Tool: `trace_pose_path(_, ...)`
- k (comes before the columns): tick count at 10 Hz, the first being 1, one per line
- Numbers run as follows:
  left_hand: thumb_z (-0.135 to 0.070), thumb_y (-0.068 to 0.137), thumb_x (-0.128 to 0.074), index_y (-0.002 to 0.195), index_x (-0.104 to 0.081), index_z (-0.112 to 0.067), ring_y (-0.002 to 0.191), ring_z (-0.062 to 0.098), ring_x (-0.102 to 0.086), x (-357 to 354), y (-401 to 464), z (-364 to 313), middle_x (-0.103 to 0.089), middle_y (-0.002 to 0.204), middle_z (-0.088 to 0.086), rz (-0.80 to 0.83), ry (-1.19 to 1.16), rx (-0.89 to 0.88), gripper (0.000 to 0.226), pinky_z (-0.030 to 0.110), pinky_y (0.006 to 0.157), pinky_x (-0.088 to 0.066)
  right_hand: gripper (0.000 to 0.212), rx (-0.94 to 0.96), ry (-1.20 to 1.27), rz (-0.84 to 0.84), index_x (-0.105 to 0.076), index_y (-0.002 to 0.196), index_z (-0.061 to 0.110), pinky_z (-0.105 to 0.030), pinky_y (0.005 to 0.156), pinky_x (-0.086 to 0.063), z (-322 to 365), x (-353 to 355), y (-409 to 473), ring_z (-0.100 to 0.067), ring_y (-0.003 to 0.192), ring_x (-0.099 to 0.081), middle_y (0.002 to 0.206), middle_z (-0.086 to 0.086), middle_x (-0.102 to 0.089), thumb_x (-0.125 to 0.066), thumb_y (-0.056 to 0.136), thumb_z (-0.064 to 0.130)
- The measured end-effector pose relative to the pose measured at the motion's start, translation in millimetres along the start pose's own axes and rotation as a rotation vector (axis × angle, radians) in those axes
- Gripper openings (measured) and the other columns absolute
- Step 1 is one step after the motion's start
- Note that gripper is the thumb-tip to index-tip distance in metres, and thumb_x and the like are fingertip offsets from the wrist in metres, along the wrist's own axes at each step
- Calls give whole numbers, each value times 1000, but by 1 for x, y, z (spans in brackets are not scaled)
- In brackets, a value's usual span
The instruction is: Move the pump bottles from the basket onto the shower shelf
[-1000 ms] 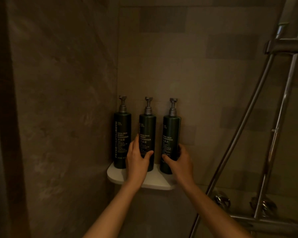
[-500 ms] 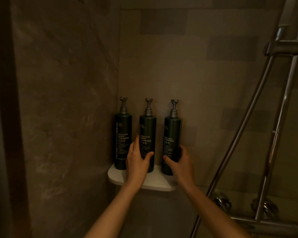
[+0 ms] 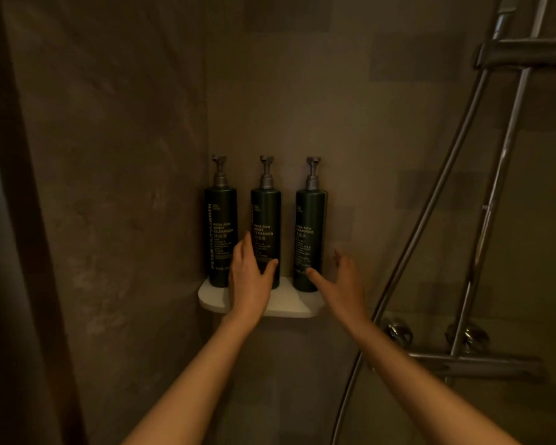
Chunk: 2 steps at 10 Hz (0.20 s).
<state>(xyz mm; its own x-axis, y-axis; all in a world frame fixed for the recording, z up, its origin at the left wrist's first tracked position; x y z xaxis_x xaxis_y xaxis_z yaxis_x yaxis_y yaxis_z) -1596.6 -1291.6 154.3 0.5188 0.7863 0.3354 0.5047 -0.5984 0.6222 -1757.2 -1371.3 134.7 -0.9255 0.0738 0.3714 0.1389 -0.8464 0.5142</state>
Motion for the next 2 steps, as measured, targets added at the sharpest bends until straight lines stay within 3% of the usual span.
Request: trace_pose_path(2,-26,93,-53,149,-18,-13,137,23,-31,6,-15,-2,-27,152,9,0,71,-33,67,35,111,-27,68,83,-82,-15,-30,144,12,-22,98,-29,-2,14,-22,-21,131,-39,145,-7,-39,-61,88,37)
Point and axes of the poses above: each hand's wrist, its own y-axis towards the middle knuckle, its own x-axis out of the back of the hand, z = x × y, the point moved 4 cm from there along y, towards the middle knuckle
